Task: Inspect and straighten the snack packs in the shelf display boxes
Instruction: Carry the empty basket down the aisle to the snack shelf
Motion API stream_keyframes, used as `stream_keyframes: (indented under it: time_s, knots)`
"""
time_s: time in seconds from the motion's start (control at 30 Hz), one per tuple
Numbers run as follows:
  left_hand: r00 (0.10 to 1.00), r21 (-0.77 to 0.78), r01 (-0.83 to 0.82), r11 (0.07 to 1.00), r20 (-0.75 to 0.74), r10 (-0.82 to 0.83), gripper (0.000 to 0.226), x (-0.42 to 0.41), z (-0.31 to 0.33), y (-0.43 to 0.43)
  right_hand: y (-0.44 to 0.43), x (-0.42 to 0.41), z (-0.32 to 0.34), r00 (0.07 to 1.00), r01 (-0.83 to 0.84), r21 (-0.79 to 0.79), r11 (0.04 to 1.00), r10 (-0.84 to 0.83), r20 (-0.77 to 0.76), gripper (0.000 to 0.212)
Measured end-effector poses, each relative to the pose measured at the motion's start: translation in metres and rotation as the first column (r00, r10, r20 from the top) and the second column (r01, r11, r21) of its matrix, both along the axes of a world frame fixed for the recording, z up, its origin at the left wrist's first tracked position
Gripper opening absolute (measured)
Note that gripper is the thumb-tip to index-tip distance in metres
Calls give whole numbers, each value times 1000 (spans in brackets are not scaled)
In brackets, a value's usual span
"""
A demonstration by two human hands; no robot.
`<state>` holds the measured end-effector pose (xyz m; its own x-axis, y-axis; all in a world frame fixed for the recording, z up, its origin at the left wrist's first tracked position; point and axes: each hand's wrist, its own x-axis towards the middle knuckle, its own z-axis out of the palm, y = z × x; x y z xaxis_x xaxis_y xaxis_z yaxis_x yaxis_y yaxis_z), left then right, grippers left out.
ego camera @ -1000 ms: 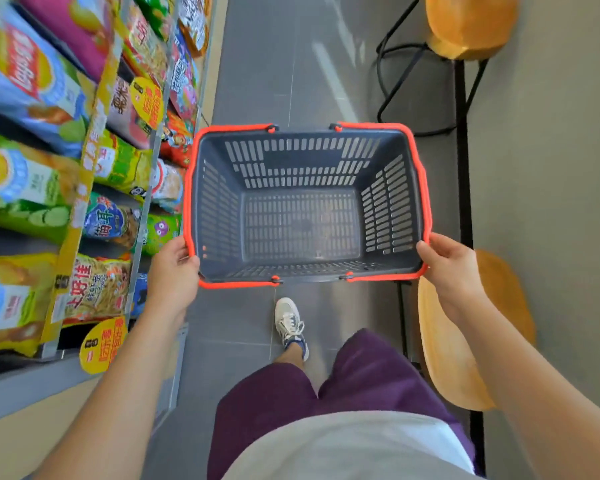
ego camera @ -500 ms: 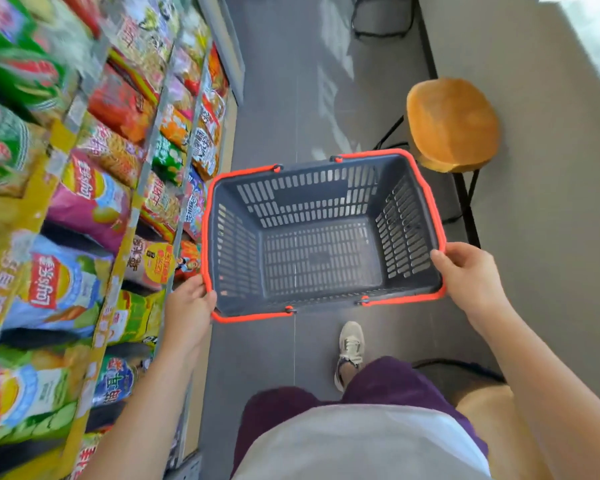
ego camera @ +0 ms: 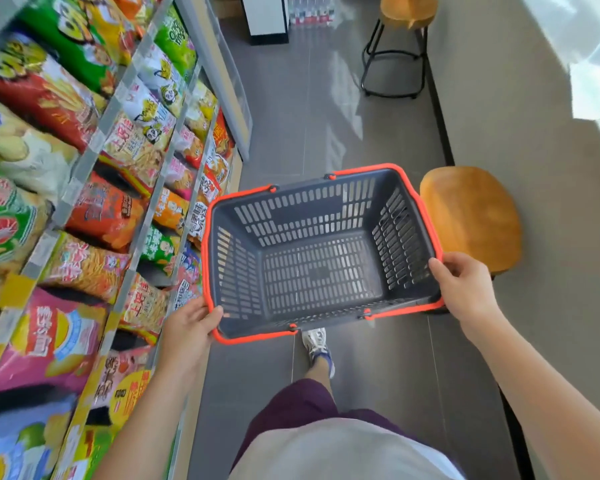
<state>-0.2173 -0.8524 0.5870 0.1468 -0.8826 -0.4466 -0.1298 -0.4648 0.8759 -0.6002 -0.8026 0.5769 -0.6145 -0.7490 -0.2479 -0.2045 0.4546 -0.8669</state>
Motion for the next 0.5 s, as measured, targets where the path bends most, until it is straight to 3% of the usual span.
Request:
stream_keyframes:
  time_s: [0.23, 0.5]
  knots:
    - [999, 1, 41, 999, -2, -41, 34, -30, 7, -162, -146, -27, 25, 1000, 18, 4, 1000, -18, 18, 16]
    - [999, -26, 24, 999, 30, -23, 16, -81, 0, -317, -294, -80, 35, 998, -8, 7, 1000, 8, 60, 9]
